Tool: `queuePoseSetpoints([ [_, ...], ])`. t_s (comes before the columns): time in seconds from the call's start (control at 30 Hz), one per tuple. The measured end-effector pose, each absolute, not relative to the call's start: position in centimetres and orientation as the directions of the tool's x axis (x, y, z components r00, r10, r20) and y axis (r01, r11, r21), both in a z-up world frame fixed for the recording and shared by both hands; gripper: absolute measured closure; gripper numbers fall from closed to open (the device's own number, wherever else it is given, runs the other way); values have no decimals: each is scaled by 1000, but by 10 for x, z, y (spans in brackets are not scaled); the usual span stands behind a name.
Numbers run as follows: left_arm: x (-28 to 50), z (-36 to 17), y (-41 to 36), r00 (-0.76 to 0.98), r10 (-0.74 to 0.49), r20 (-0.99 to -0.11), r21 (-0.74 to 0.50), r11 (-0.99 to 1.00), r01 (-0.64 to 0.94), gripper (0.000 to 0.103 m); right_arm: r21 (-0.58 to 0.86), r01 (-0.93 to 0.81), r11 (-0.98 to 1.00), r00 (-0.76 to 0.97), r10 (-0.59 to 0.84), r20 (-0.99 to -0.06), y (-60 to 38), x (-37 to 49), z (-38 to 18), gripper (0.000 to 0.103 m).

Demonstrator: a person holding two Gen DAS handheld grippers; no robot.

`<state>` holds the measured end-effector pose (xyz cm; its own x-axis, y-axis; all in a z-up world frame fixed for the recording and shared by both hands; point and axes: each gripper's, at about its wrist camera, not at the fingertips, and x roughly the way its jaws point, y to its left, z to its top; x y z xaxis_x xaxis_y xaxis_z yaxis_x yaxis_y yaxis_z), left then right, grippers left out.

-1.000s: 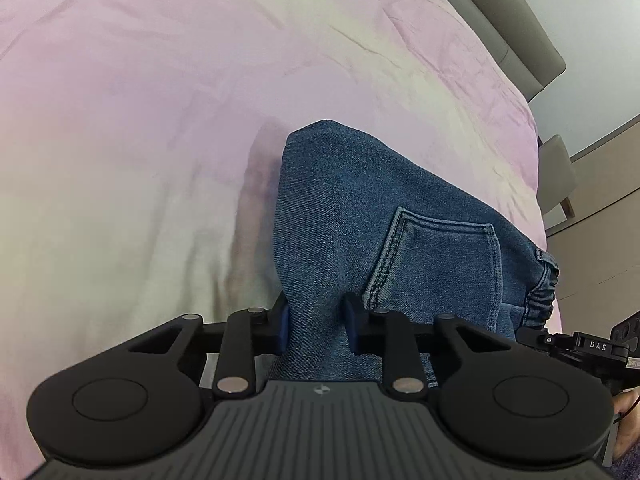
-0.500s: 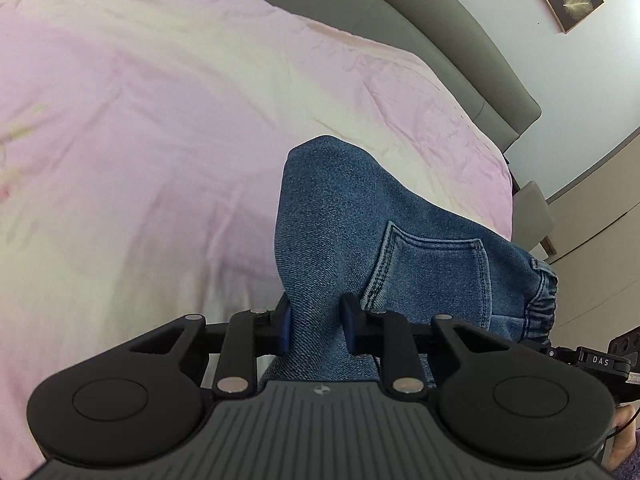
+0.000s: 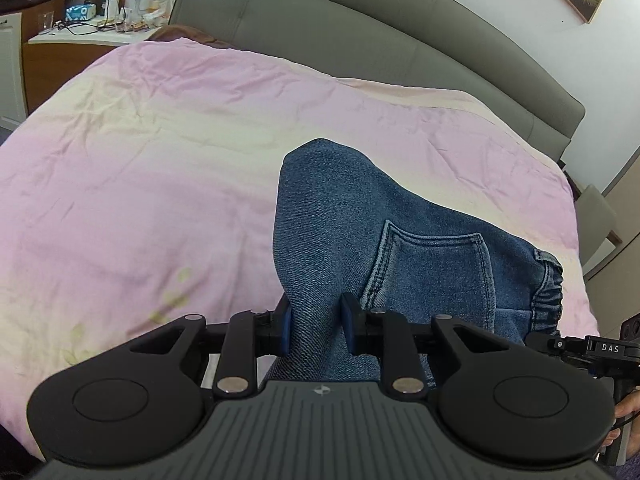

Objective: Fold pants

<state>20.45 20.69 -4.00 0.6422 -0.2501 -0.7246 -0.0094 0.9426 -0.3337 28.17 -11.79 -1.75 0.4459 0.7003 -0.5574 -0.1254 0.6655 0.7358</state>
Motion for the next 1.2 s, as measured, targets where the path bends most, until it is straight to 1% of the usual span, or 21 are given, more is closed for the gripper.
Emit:
queuePoseSetpoints([
  [0.17,232,-50,239,628,-208,-750,-297,954,-39,76,748,-129,651,417,720,-555,-70,306,-42,68],
  [0.3,252,-68,260,616,-200,-762,-289,956,-47,76,749,-113,653,393,722,-570,-44,327,-67,68],
  [0.67,291,-156,290,551,-235,-800,-320,945,-62,76,704,-81,706,338,683,-647,-2,376,-135,68],
  [0.8,294,-181,300,529,-254,-810,-350,933,-88,75,685,-115,720,323,679,-659,1,381,-152,67],
  [0.83,294,-185,299,524,-249,-814,-338,938,-79,74,679,-115,725,317,674,-667,6,385,-155,67],
  [0.9,293,-189,293,521,-227,-822,-298,953,-54,74,672,-112,732,307,669,-677,8,387,-164,67],
  [1.0,293,-187,294,519,-217,-827,-302,949,-85,72,684,-74,726,304,669,-678,8,393,-173,66],
  [1.03,292,-183,293,521,-202,-829,-288,953,-89,68,672,-86,735,307,661,-684,9,391,-170,65],
  [1.07,289,-179,291,526,-180,-831,-264,960,-89,63,662,-97,743,309,655,-690,11,391,-166,62],
  [1.1,286,-172,287,532,-147,-834,-227,970,-88,62,659,-101,745,309,653,-691,11,389,-162,61],
  [1.17,275,-157,282,559,-91,-824,-163,983,-80,62,645,-118,755,322,644,-694,8,384,-152,51],
  [1.2,268,-149,280,576,-75,-814,-144,987,-76,62,617,-152,772,351,626,-697,3,376,-142,50],
])
